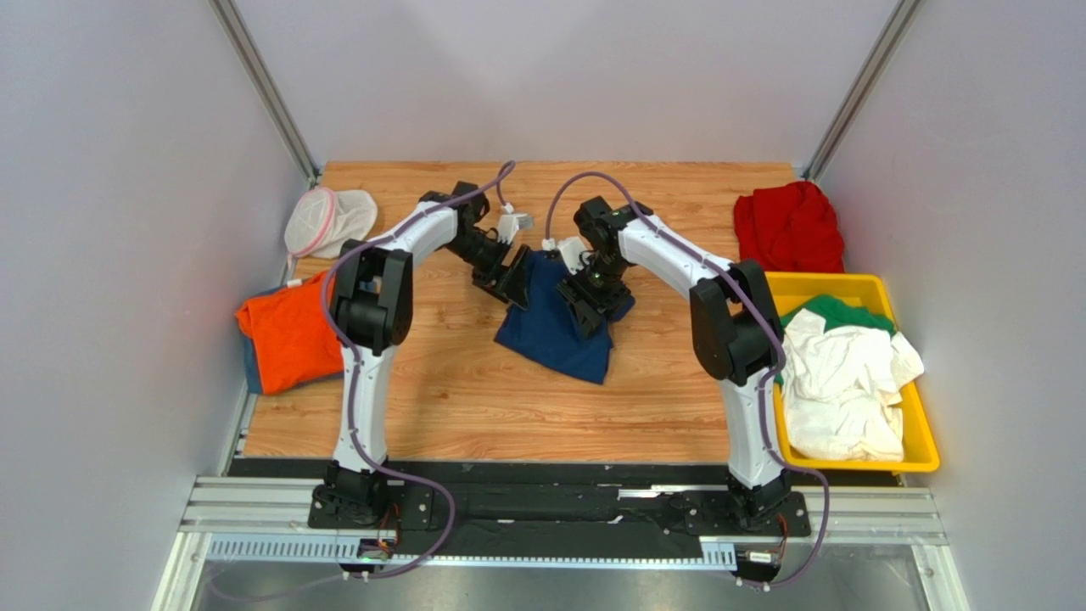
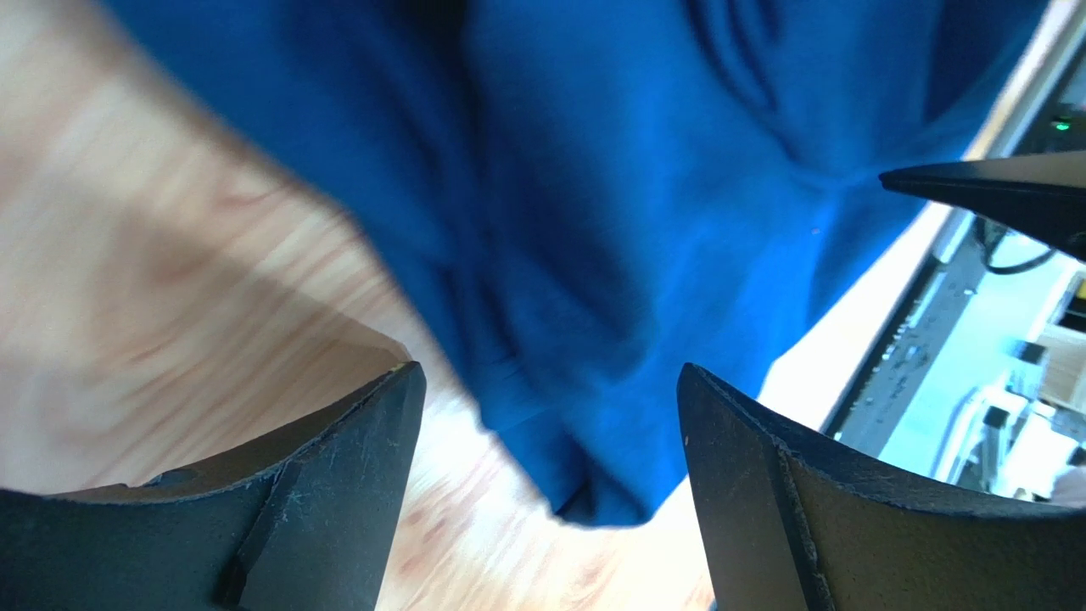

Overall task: Fold and stack the t-shirts
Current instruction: Neatly place the folded tshirt to the corner

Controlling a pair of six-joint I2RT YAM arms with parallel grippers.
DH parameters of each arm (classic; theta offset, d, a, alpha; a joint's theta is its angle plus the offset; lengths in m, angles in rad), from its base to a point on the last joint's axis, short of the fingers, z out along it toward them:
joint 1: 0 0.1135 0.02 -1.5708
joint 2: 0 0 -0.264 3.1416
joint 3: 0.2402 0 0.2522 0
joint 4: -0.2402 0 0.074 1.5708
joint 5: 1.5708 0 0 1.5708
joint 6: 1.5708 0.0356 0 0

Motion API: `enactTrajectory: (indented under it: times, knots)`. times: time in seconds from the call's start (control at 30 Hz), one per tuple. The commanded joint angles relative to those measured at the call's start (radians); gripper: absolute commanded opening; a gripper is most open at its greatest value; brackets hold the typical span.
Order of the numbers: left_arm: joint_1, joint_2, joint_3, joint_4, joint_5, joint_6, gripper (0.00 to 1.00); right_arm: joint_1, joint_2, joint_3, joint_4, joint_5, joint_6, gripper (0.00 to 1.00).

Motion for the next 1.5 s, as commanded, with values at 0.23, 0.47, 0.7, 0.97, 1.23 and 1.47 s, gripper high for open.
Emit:
enactTrajectory:
  times: [0.23,0.47,0.7,0.97,1.23,1.47]
  knots:
    - [-0.112,-0.011,-0.108,0.097,0.007,-0.067,0.84,-0.016,-0.079,-0.043,0.046,0.018,-0.008,0.63]
    - [-0.141,0.030,-0.050,0.067,0.043,-0.079,0.76,-0.015,-0.078,-0.050,0.054,0.014,-0.005,0.63]
    - [-0.155,0.044,-0.027,0.053,0.049,-0.079,0.06,-0.015,-0.081,-0.056,0.055,0.011,-0.003,0.62]
    - [-0.147,-0.008,-0.066,0.042,-0.009,-0.039,0.00,-0.029,-0.131,-0.100,0.064,0.040,-0.009,0.61]
    - [-0.089,-0.118,-0.102,0.005,-0.114,-0.016,0.00,-0.078,-0.208,-0.155,0.072,0.057,-0.012,0.64]
    - [-0.064,-0.200,-0.126,-0.022,-0.175,0.012,0.00,-0.099,-0.242,-0.188,0.081,0.061,-0.012,0.64]
